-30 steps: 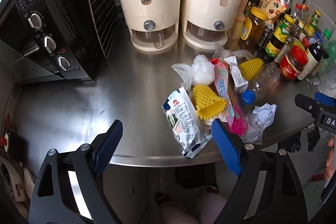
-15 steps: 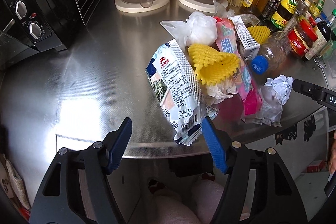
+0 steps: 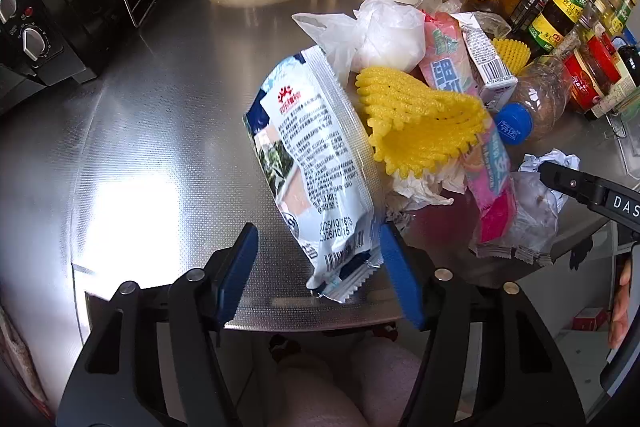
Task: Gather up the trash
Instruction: 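Grasp the white snack bag with the left tool while the right tool grasps crumpled foil, then carry the snack bag and foil down over the black bin and release both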
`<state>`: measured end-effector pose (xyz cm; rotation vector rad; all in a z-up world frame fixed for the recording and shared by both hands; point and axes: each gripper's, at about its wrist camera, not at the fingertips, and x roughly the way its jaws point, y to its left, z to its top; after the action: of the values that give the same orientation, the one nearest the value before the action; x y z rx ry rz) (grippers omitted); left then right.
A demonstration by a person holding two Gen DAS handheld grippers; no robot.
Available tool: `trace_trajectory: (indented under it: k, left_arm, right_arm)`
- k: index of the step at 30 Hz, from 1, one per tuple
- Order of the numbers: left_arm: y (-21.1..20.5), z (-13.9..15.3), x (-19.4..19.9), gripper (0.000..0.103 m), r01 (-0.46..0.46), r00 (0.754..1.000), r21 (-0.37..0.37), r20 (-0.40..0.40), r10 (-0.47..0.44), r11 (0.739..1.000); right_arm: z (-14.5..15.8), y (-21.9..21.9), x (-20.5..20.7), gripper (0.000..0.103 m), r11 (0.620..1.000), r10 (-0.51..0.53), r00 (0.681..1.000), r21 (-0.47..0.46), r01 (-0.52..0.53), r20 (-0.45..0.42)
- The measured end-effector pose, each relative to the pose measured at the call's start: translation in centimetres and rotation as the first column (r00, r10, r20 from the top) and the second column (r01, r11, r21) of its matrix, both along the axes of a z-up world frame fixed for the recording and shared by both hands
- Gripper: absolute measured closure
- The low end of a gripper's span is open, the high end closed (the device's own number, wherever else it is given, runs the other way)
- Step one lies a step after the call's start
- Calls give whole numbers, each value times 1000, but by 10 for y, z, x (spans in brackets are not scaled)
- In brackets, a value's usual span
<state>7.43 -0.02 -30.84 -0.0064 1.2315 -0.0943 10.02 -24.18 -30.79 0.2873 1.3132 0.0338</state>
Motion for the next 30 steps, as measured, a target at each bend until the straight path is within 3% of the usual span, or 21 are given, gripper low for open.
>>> trace_trajectory:
  k: [5, 7, 10, 16, 19, 24, 30]
  left_arm:
    - [3, -9, 6, 52, 0, 1000, -6, -4, 0, 1000]
    - [5, -10, 8, 62, 1, 1000, -29, -2, -2, 1000]
    - [6, -9, 10, 67, 7, 1000, -40, 1, -7, 999]
    - [14, -2, 9, 96, -11, 1000, -63, 19, 12, 998]
    - [17, 0, 8, 102, -11, 999, -72, 30, 13, 997]
    - [21, 3, 2, 103, -21, 999, -93, 43, 25, 995]
    - [27, 26, -12, 103, -47, 993, -59, 107, 53, 997]
  right_arm:
    - [-1, -1, 4, 54, 1000, 9, 1000, -1, -9, -1]
    - [0, 1, 5, 61, 1000, 15, 1000, -1, -15, 5]
    - [3, 6, 5, 66, 999, 26, 999, -23, -26, 20]
    - [14, -5, 1, 66, 999, -7, 999, -50, 10, 51]
    - [17, -12, -4, 66, 999, -29, 998, -41, 31, 57]
    - [29, -15, -15, 66, 998, -36, 996, -46, 41, 87]
    - [49, -15, -26, 66, 997, -45, 989, -58, 54, 141]
